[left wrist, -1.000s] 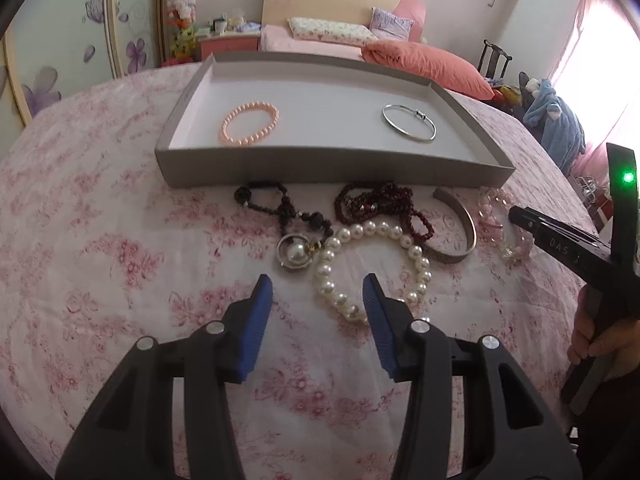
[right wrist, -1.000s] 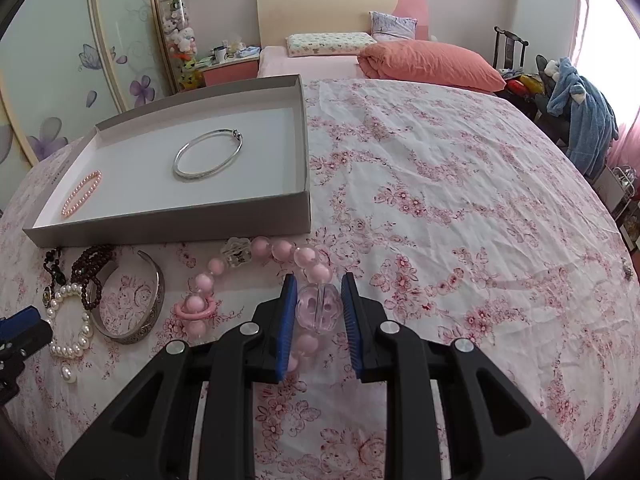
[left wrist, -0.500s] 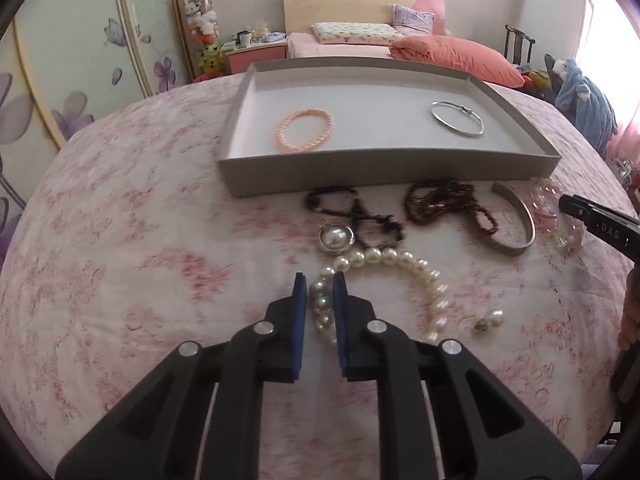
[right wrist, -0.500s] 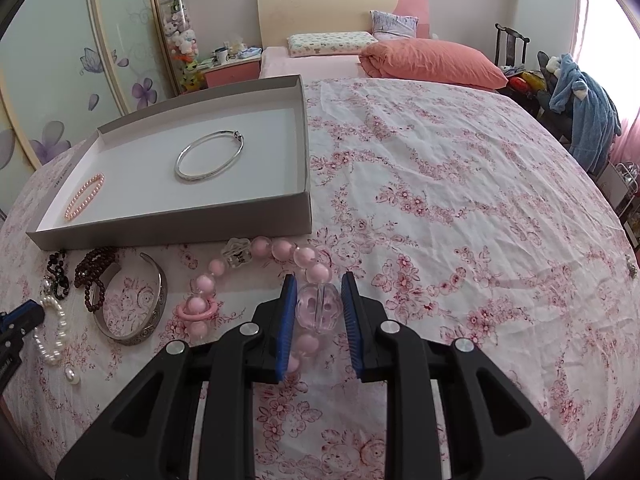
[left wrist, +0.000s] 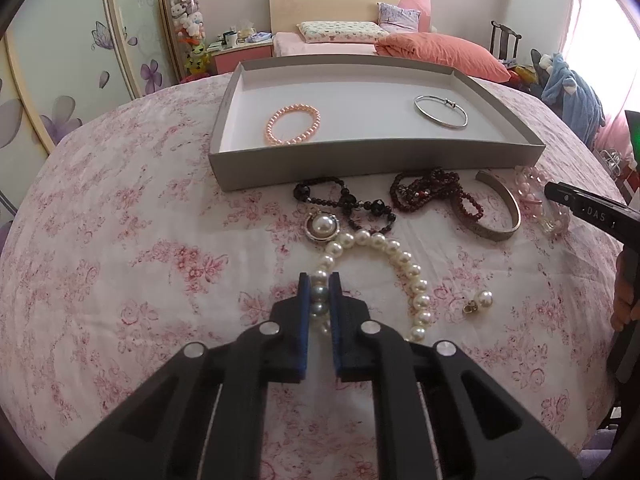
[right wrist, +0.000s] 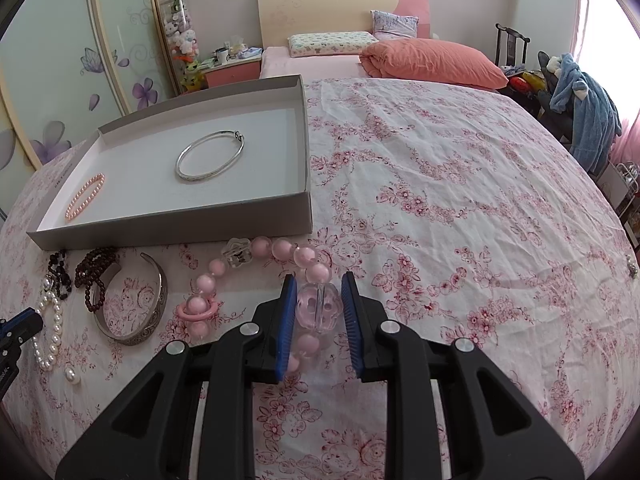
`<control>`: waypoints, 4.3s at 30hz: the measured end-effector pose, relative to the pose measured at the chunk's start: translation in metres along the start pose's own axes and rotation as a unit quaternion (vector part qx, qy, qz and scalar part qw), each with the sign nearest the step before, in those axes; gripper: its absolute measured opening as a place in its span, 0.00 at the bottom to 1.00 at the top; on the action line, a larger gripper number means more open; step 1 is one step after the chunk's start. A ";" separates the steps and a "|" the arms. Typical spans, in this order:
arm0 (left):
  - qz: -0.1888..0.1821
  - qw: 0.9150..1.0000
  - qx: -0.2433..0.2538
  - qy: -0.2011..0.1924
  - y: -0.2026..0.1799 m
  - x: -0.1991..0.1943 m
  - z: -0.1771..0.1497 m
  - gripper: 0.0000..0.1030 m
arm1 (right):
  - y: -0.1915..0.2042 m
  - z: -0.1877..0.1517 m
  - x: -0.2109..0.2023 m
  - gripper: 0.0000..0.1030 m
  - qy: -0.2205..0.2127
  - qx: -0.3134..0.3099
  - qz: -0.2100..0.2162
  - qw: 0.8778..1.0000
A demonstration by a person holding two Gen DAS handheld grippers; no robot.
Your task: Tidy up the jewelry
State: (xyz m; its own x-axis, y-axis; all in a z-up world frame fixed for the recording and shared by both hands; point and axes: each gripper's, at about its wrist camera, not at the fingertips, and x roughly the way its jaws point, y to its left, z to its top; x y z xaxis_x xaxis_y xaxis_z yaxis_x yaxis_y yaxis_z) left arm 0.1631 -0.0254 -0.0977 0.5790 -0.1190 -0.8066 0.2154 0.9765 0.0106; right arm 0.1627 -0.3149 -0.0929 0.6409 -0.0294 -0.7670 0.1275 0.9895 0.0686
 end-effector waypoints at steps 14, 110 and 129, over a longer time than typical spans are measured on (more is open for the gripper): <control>-0.048 0.995 -0.046 -0.078 0.022 -0.042 0.003 0.10 | 0.004 0.000 -0.046 0.23 -0.076 0.026 0.079 0.994; -0.008 0.980 -0.079 -0.180 0.024 0.028 0.148 0.17 | 0.085 0.082 -0.013 0.54 -0.183 0.004 0.071 0.981; -0.003 0.981 -0.091 -0.174 0.047 -0.030 0.073 0.38 | 0.077 -0.005 -0.027 0.62 -0.033 -0.063 0.091 0.993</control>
State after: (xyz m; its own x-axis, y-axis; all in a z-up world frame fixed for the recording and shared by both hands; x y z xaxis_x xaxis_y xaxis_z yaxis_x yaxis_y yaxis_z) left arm 0.2133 0.0110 -0.0303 0.8183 -0.1480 -0.5555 0.0943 0.9878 -0.1243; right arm 0.1513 -0.2376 -0.0705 0.6936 0.1474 -0.7051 -0.0893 0.9889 0.1189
